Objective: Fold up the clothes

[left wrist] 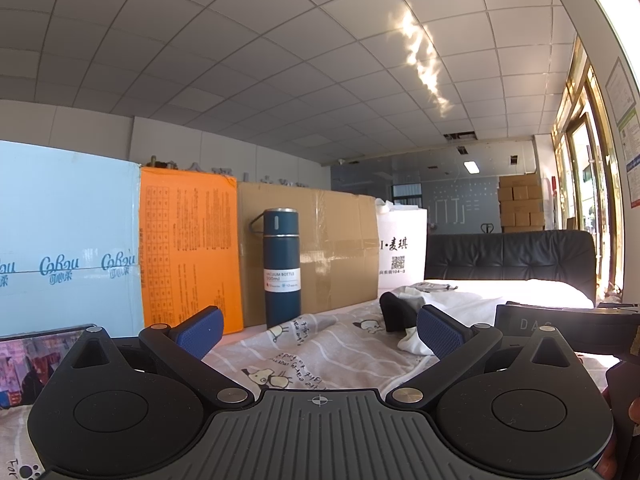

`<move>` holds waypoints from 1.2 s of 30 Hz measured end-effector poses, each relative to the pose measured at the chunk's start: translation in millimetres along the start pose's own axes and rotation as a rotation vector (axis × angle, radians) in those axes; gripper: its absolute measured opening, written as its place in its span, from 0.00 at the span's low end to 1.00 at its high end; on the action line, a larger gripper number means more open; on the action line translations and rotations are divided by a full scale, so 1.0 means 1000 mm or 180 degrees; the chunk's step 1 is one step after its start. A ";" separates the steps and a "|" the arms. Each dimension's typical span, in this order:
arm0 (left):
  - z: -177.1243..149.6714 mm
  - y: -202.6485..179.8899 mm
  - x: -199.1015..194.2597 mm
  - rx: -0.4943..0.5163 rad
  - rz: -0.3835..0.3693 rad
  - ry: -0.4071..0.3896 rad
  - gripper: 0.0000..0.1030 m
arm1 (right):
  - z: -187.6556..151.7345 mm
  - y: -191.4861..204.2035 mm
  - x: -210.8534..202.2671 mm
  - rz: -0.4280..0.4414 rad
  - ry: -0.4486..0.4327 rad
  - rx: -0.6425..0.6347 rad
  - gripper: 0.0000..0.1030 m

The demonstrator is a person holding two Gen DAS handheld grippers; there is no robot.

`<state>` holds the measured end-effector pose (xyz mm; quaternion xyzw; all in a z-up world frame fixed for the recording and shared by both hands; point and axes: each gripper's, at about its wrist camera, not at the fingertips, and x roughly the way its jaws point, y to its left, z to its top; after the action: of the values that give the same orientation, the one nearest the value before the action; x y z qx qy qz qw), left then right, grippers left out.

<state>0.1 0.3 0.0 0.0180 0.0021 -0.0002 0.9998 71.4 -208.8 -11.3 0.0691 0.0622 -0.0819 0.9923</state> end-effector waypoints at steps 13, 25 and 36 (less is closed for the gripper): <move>0.002 0.002 -0.003 -0.0010 0.0011 0.0002 1.00 | 0.000 0.000 0.000 -0.0001 0.0001 0.0016 1.00; 0.000 0.001 -0.002 -0.0016 0.0013 0.0015 1.00 | 0.001 -0.004 0.002 0.0001 -0.0014 0.0001 1.00; 0.000 0.002 -0.001 -0.0026 0.0014 0.0020 1.00 | -0.001 0.000 0.000 0.0001 -0.0011 -0.0001 1.00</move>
<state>-0.8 2.6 -0.3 0.0139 0.0052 0.0020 0.9999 71.7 -209.0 -12.7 0.0688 0.0605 -0.0819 0.9924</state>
